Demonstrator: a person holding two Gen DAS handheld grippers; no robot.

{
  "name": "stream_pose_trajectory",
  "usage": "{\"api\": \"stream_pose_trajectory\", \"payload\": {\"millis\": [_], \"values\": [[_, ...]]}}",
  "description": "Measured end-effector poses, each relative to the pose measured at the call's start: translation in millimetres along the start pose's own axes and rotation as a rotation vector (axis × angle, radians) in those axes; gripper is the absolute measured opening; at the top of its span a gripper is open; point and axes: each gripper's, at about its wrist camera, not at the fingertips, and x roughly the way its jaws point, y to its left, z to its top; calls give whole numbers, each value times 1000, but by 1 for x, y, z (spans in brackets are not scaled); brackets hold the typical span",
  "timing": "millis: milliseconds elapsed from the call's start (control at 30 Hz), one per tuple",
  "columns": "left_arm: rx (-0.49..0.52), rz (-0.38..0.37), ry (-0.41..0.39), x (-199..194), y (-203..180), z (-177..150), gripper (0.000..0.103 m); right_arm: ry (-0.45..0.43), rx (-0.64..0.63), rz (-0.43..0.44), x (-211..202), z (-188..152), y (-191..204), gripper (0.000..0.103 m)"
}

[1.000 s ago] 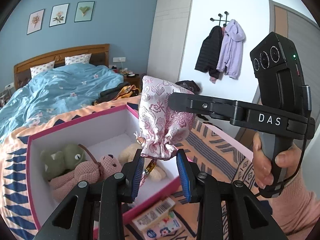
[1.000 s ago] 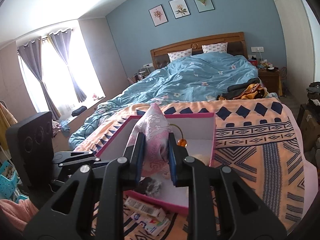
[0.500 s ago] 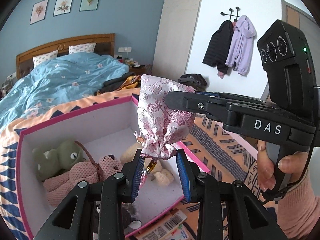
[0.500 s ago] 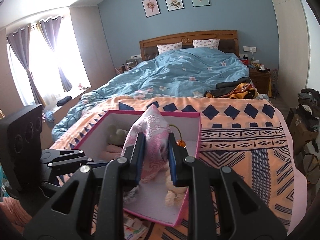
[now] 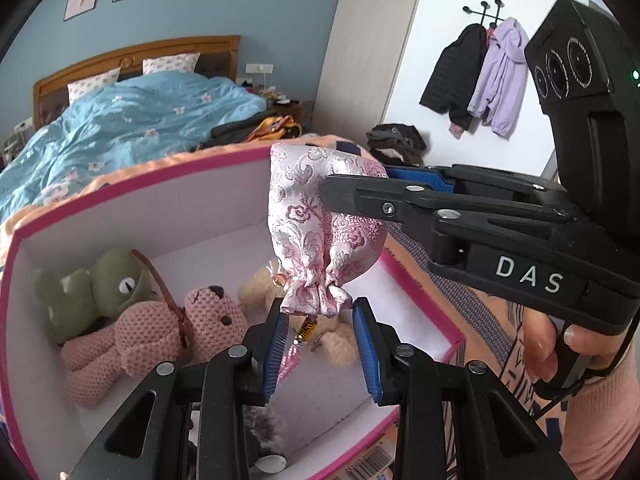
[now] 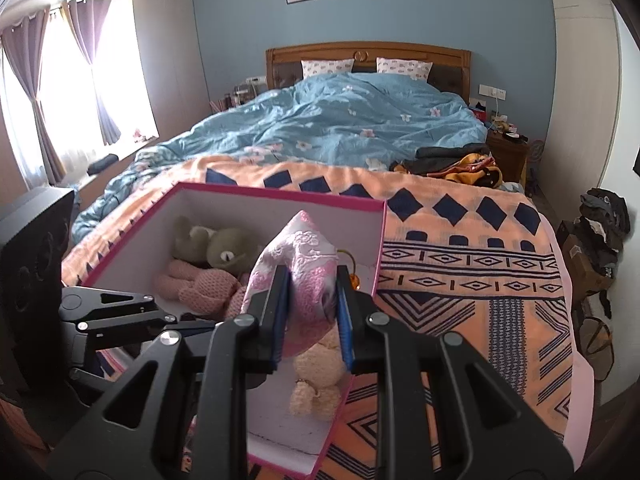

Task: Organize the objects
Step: 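Carry the pouch over the pink box and open both grippers, then withdraw both grippers from the box toward the stacked tissue packs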

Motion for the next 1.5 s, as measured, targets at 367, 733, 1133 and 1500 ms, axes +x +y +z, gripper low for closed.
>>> {"api": "stream_pose_trajectory", "payload": {"millis": [367,733,1133,1500], "values": [[3,8,38,10,1,-10,33,67,-90,-107,31,-6,8,28],[5,-6,26,5,3,-15,36,41,-33,-72,21,-12,5,30],[28,24,-69,-37,5,-25,44,4,51,20,-7,-34,5,34],[77,58,-152,-78,-9,-50,49,-55,73,93,-48,-60,20,35]]}}
